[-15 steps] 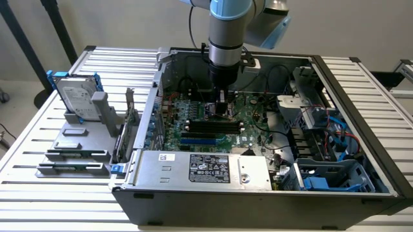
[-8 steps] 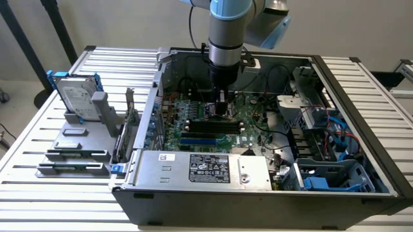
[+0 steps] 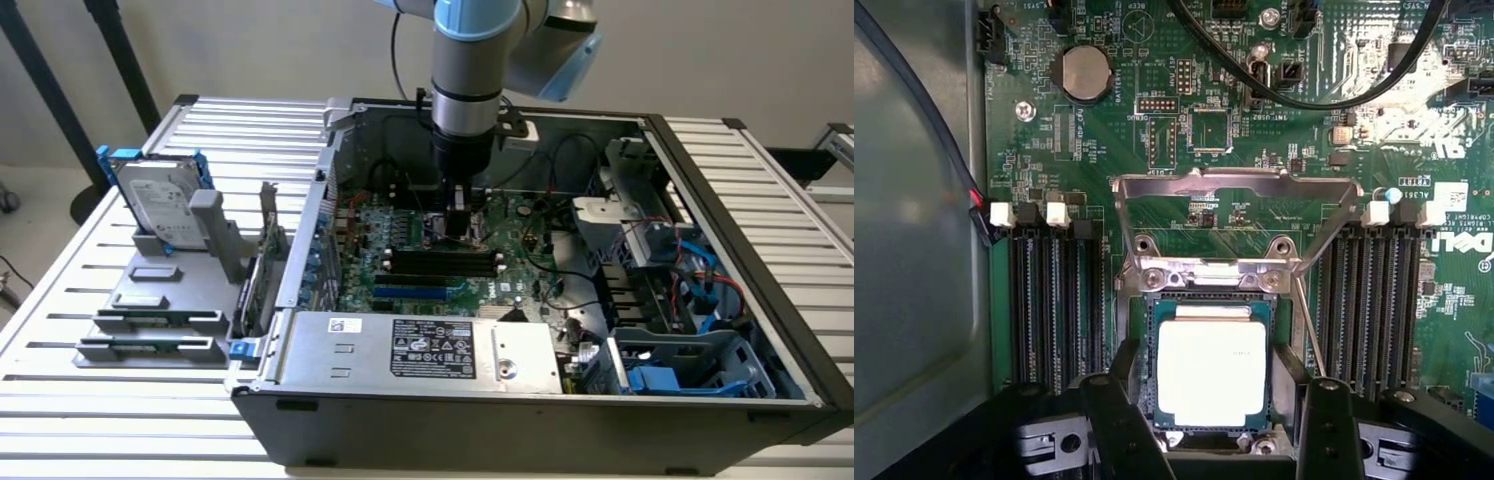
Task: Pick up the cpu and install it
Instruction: 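Place the cpu into insertion slot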
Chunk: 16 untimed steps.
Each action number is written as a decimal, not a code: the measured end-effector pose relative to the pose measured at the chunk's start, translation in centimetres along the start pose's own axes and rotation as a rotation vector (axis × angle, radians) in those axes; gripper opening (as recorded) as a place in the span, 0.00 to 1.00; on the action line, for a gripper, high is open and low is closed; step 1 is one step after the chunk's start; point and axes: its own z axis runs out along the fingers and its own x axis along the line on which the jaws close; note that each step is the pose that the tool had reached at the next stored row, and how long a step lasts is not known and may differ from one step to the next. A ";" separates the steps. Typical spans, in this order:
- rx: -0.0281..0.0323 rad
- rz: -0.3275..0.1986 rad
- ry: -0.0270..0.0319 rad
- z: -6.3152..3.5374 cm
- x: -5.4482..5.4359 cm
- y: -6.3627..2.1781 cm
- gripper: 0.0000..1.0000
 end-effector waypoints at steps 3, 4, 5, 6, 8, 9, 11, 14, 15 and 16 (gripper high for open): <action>-0.0001 0.000 0.0010 0.01 0.0 0.00 0.62; 0.0000 0.001 0.0011 0.01 0.0 0.00 0.62; 0.0000 0.001 0.0011 0.01 0.0 0.00 0.62; -0.0001 0.001 0.0011 0.00 0.0 0.00 0.62; 0.0000 0.001 0.0010 -0.05 0.0 0.00 0.62; 0.0000 0.001 0.0012 -0.08 0.0 0.00 0.62; -0.0001 0.001 0.0013 -0.13 0.0 0.00 0.62; -0.0002 0.001 0.0014 -0.14 0.0 0.00 0.62; -0.0001 0.001 0.0013 -0.15 0.0 0.00 0.62; 0.0000 0.001 0.0013 -0.15 0.0 0.00 0.62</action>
